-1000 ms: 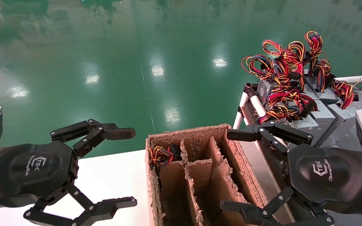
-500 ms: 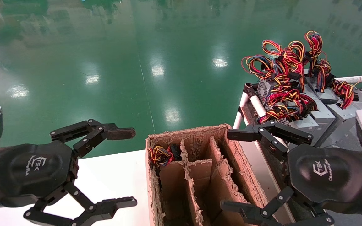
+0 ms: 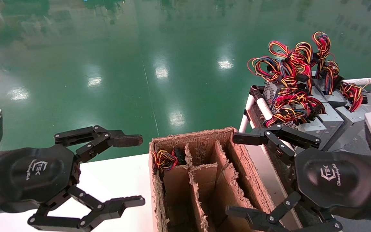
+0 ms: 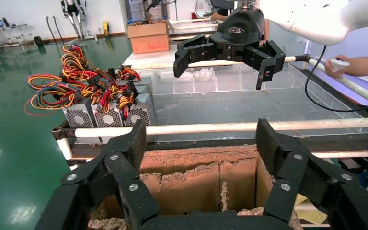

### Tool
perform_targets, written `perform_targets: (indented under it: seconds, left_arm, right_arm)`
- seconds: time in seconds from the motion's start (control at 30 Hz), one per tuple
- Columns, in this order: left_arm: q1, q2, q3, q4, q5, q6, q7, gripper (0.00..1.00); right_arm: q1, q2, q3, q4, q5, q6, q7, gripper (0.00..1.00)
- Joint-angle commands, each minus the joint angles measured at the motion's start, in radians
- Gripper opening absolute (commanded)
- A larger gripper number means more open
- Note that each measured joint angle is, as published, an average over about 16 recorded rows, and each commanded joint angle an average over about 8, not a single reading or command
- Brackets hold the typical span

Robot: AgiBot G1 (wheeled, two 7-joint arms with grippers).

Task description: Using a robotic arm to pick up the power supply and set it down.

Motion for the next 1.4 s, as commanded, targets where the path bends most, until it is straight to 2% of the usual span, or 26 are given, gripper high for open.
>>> perform_targets:
  seconds: [0.03,1.03,1.07,1.3,1.33,1.4]
  left_arm:
    - [0.000,0.000,0.000,0.000,0.000,0.000,0.000,0.00]
    - [0.000,0.000,0.000,0.000,0.000,0.000,0.000,0.00]
    - [0.000,0.000,0.000,0.000,0.000,0.000,0.000,0.05]
    - [0.000,0.000,0.000,0.000,0.000,0.000,0.000,0.93]
    - [0.000,0.000,0.000,0.000,0.000,0.000,0.000,1.00]
    - [0.000,0.000,0.000,0.000,0.000,0.000,0.000,1.00]
  right_arm:
    - [0.000,0.000,0.000,0.000,0.000,0.000,0.000,1.00]
    - [0.000,0.000,0.000,0.000,0.000,0.000,0.000,1.00]
    - [0.000,0.000,0.000,0.000,0.000,0.000,0.000,1.00]
    - [0.000,0.000,0.000,0.000,0.000,0.000,0.000,1.00]
    - [0.000,0.000,0.000,0.000,0.000,0.000,0.000,1.00]
    - [0.000,0.000,0.000,0.000,0.000,0.000,0.000,1.00]
